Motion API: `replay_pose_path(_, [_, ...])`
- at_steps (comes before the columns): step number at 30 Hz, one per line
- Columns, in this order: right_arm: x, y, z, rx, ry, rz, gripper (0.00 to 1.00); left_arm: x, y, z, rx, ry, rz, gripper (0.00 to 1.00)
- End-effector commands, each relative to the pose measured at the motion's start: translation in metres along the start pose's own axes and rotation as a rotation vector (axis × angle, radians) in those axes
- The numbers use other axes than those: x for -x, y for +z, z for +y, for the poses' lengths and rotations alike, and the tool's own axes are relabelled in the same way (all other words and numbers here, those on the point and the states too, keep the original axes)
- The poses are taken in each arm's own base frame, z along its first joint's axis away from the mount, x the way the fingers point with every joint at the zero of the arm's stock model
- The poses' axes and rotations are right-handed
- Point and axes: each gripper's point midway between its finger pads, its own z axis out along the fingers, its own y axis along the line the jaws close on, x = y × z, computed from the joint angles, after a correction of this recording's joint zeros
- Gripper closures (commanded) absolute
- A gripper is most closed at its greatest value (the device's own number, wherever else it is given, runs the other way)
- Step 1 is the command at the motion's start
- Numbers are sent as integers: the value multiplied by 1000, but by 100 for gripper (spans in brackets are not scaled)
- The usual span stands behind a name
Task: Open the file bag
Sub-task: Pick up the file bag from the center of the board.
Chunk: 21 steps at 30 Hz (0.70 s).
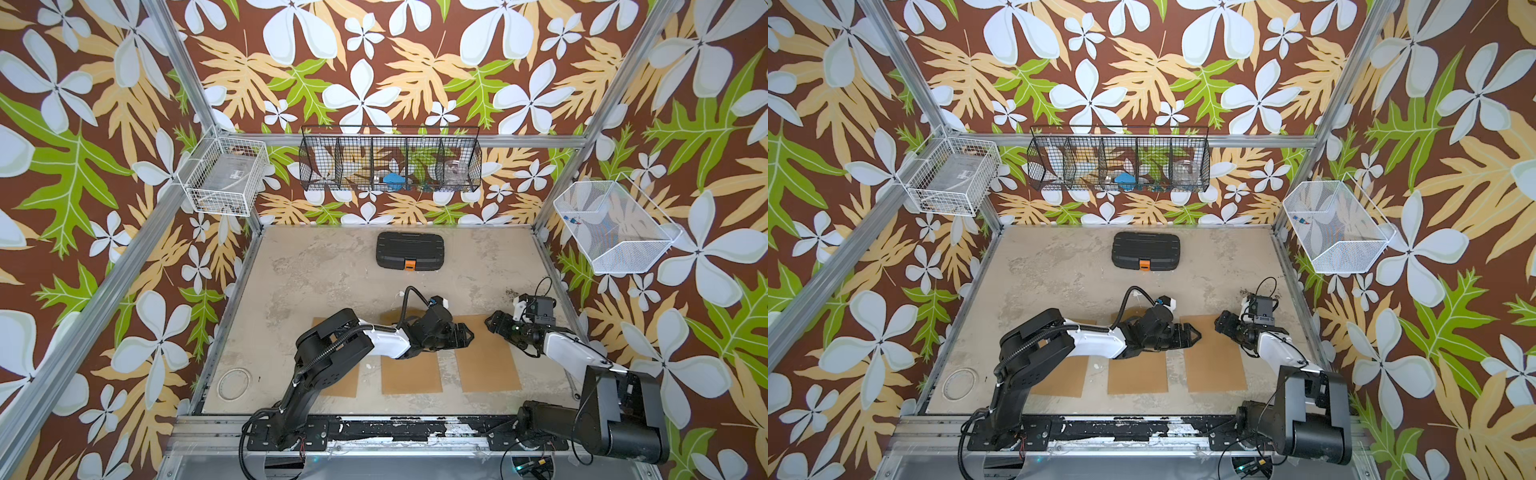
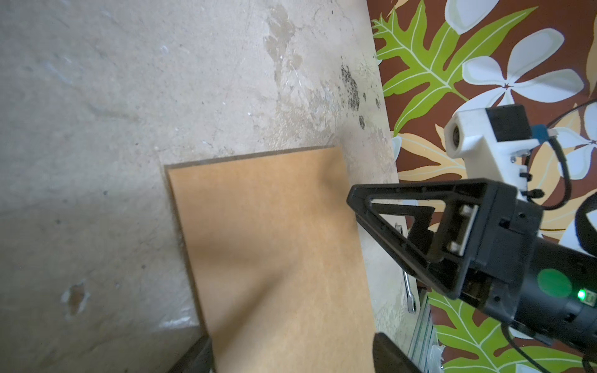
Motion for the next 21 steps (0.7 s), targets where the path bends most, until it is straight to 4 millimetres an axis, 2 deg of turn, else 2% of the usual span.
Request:
replay_pose_path(1, [-33,2,-10,-31,52,127,17,-4,2,3,14,-16,23,18])
replay_pose_path(11, [-37,4,-11,-31,53,140,18,-2,4,-5,-23,-28,19,18])
replay_pose_path(21, [-39,6,-10,-22,55,154,18,12,2,-42,-154,-20,-16,18])
